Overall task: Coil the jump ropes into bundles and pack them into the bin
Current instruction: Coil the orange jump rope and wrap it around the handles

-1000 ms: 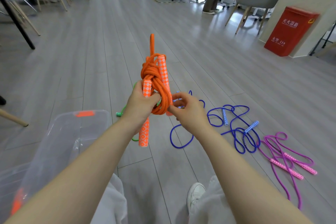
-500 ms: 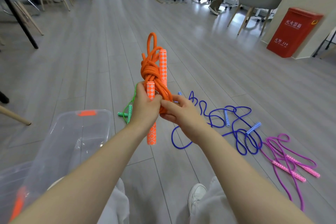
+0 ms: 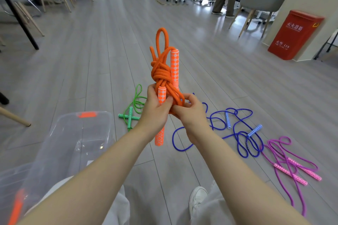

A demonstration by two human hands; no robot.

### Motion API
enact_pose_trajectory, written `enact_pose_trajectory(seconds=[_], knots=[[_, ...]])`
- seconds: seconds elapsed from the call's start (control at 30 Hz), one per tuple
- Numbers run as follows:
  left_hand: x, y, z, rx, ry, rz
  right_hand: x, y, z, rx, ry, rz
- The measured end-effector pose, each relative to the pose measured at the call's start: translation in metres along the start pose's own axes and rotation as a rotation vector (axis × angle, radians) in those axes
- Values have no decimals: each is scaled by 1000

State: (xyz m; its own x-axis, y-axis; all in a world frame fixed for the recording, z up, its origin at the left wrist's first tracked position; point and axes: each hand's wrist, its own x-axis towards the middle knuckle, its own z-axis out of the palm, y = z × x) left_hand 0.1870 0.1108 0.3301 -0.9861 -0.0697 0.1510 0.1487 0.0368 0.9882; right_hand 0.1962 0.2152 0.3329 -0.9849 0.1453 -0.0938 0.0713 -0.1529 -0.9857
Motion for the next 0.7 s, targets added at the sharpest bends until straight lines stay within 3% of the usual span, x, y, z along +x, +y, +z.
enact_pose_trajectory(seconds=[0.23, 0.37, 0.53, 0.7], knots=[[6, -5, -2, 107, 42, -53, 4, 0, -1, -19, 16, 57], [8, 2, -9, 71, 25, -98, 2, -6, -3, -29, -78, 111], [9, 2, -16, 26, 41, -121, 0, -6, -6, -232, -251, 252], [11, 0, -17, 41, 31, -138, 0, -8, -9, -481, -267, 182]])
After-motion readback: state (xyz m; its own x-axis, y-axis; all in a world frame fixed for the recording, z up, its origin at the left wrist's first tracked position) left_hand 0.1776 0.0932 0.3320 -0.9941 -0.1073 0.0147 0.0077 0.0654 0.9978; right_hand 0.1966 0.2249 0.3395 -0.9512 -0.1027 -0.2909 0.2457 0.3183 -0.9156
